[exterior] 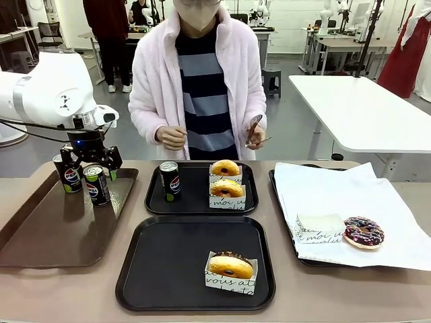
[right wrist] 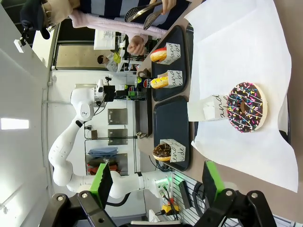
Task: Set up donuts and drinks on trays.
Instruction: Pick up one Pepsi coke from the Handle tray and place it on the Flat Tray without a Pepsi coke.
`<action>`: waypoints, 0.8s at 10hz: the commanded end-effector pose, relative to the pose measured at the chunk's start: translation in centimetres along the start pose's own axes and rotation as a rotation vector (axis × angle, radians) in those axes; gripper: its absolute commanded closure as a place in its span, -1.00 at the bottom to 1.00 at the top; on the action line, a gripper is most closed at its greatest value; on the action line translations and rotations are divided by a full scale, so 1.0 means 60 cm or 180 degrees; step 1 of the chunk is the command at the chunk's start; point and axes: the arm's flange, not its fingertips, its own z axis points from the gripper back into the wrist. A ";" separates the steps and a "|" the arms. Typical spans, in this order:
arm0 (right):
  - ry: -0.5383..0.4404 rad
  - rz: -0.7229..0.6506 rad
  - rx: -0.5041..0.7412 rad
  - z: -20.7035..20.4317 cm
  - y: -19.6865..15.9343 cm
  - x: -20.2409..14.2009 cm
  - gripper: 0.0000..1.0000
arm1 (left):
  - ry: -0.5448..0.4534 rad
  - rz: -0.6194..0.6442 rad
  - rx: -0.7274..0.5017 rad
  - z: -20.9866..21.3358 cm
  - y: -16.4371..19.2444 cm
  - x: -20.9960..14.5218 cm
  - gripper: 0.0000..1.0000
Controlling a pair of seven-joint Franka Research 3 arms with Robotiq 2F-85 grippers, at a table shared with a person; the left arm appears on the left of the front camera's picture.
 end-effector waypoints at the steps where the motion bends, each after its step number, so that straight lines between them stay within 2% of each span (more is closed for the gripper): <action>1: -0.0001 0.0021 0.0044 0.001 -0.001 0.001 -1.00 | 0.0087 0.0079 -0.0043 -0.001 -0.005 0.004 -0.45; 3: -0.0001 0.0021 0.0044 0.001 -0.001 0.001 -1.00 | 0.0162 0.0072 -0.0047 0.000 -0.004 -0.001 0.68; 4: -0.0001 0.0021 0.0044 0.001 -0.001 0.001 -1.00 | 0.0191 0.0073 -0.0050 0.001 -0.003 -0.004 0.23; 5: -0.0001 0.0021 0.0044 0.001 -0.001 0.001 -1.00 | 0.0203 0.0069 -0.0050 0.005 -0.003 -0.006 1.00; 8: -0.0001 0.0021 0.0044 0.001 -0.001 0.001 -1.00 | 0.0216 -0.0121 -0.0041 0.029 -0.004 -0.021 0.97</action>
